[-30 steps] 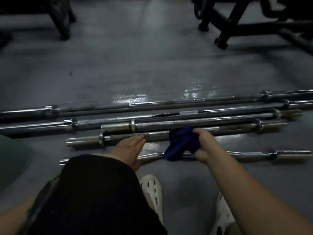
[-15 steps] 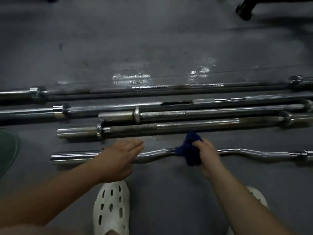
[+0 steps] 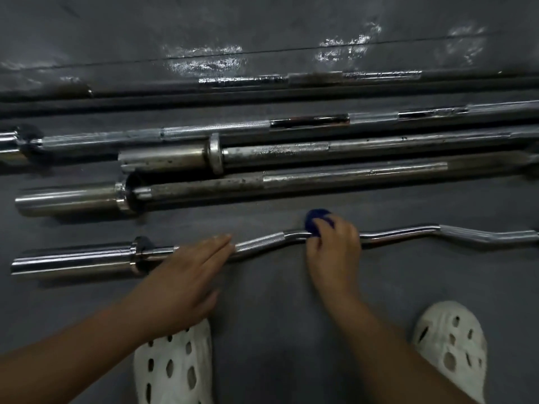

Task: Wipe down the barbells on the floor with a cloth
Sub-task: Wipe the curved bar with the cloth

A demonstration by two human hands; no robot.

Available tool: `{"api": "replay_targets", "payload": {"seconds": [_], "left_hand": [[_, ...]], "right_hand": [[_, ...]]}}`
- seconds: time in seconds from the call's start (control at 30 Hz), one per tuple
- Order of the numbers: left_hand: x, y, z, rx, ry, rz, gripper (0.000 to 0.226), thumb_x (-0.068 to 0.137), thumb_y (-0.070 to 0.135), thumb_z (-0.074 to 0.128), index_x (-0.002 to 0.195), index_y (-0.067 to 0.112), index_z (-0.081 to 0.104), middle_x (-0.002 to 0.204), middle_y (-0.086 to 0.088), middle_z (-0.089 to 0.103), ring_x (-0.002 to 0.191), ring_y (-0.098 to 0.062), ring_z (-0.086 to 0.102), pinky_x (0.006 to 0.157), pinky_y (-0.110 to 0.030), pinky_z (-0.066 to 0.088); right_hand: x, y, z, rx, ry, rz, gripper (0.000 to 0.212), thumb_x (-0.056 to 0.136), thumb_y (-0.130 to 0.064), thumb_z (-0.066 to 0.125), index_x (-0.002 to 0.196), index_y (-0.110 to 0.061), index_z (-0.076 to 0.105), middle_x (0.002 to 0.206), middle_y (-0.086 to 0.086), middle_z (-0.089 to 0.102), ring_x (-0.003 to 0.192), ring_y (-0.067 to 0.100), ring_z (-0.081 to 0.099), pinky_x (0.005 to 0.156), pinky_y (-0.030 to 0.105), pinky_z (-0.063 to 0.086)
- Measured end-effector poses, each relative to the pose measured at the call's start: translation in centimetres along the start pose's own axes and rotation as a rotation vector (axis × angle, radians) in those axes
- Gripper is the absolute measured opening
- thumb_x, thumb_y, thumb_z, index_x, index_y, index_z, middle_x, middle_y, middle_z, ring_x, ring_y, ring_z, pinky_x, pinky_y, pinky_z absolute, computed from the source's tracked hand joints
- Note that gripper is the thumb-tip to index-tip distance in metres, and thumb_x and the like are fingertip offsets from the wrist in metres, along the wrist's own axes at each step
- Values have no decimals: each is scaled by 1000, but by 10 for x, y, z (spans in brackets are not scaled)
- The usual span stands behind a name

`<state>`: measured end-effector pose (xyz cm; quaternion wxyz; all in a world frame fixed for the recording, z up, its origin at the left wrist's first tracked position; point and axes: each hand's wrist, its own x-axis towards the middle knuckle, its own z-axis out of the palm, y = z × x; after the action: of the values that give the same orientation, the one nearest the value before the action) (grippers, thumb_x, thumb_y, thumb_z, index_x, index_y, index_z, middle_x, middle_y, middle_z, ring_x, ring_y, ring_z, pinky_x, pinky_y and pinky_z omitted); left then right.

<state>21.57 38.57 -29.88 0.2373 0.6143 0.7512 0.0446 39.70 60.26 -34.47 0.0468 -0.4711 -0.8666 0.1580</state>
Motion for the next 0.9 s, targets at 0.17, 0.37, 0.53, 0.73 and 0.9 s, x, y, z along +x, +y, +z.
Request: {"api": "replay_targets", "payload": {"seconds": [0.17, 0.37, 0.53, 0.73, 0.9], "left_hand": [[4, -6, 4, 9, -39, -30, 75, 78, 40, 53, 146, 10, 45, 152, -9, 44, 134, -25, 49, 108, -40, 40], [6, 2, 10, 29, -38, -51, 75, 75, 44, 48, 142, 10, 50, 149, -9, 48, 130, -26, 52, 108, -37, 30], [3, 2, 10, 32, -54, -56, 75, 75, 44, 48, 142, 10, 50, 148, -10, 49, 130, -27, 52, 109, -39, 31], [4, 9, 11, 36, -52, -88, 77, 71, 45, 49, 139, 9, 52, 145, -11, 52, 127, -29, 54, 108, -40, 30], [2, 4, 15, 55, -57, -68, 82, 71, 46, 51, 144, 10, 47, 150, -10, 46, 133, -28, 48, 111, -41, 26]], "right_hand": [[-18, -41, 19, 126, -158, -258, 46, 76, -17, 49, 118, -15, 68, 121, 8, 61, 107, 30, 54, 96, 39, 47], [-15, -27, 14, 58, -58, 19, 41, 78, -8, 59, 118, -9, 67, 123, 13, 60, 110, 35, 49, 98, 43, 46], [5, -4, 6, -10, -83, -103, 49, 78, -20, 39, 115, -11, 69, 115, 14, 63, 99, 36, 57, 90, 39, 47], [-28, -41, 15, 33, -159, -370, 47, 78, -13, 51, 123, -12, 65, 124, 12, 60, 105, 31, 53, 94, 38, 47], [-11, 29, -3, -33, 58, 125, 51, 78, 6, 58, 127, -7, 62, 132, 19, 53, 116, 38, 46, 99, 44, 42]]}}
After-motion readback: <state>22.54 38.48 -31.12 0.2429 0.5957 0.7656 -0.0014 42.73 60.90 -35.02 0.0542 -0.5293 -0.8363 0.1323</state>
